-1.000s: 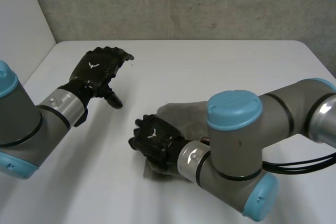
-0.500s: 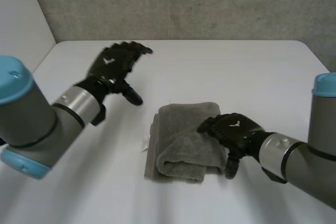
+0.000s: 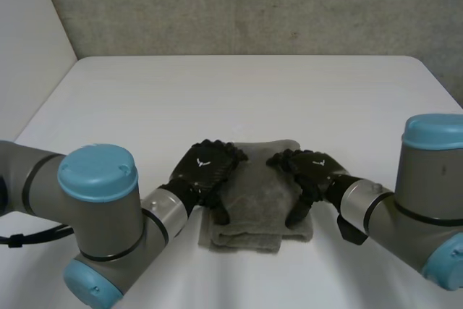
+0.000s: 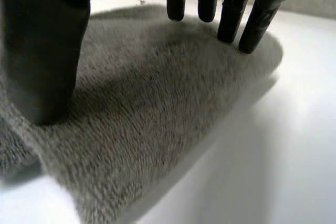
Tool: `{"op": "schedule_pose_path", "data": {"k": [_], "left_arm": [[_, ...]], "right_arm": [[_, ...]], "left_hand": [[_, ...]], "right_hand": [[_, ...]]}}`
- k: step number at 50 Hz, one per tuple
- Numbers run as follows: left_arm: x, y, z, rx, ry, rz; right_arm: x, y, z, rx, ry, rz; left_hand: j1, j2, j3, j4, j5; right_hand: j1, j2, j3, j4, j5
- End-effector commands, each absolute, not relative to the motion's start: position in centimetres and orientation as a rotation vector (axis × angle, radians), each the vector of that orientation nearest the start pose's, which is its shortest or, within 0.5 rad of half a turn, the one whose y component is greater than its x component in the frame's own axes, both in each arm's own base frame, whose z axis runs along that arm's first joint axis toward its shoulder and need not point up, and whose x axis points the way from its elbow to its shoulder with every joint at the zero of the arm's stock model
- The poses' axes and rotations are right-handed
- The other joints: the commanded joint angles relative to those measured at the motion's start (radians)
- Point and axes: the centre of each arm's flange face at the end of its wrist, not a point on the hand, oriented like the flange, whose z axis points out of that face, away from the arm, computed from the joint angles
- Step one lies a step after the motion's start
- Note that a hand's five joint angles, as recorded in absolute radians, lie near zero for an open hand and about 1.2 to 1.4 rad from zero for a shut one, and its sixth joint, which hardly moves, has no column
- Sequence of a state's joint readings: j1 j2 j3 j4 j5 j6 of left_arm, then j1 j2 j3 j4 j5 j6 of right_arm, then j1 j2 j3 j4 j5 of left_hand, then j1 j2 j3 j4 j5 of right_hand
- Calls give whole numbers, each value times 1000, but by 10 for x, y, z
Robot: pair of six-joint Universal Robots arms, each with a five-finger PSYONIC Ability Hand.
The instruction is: Fold the towel.
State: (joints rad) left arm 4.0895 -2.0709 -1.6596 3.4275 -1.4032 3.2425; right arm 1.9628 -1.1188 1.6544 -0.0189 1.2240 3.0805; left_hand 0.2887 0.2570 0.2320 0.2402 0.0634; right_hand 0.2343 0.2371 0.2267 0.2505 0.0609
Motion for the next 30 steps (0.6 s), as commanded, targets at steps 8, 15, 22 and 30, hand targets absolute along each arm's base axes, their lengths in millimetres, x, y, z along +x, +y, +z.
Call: {"op": "schedule_pose_path", "data": {"k": [8,15,22,30], "left_arm": [[-325,-211,128,1202,2632,-1993],[-325,-211,169,1158,2543,-2169],[-316,-219,229,1036,2399,-2410],[-277,-266,289,650,2369,-2519]], "right_arm": [[268,-244,138,-741,2301,-1367],[269,-244,173,-738,2209,-1489],[268,-258,231,-691,2070,-1720],[262,-281,285,-582,2001,-1954]], "left_hand": [[-34,-2,-57,-66,17],[-43,-11,-57,-66,8],[-61,-29,-57,-66,-10],[-61,-29,-57,-66,-10]], "right_hand": [[-60,-63,-52,-76,-61],[-60,-63,-52,-76,-61],[-60,-63,-52,-76,-61],[-60,-63,-52,-76,-61]]}}
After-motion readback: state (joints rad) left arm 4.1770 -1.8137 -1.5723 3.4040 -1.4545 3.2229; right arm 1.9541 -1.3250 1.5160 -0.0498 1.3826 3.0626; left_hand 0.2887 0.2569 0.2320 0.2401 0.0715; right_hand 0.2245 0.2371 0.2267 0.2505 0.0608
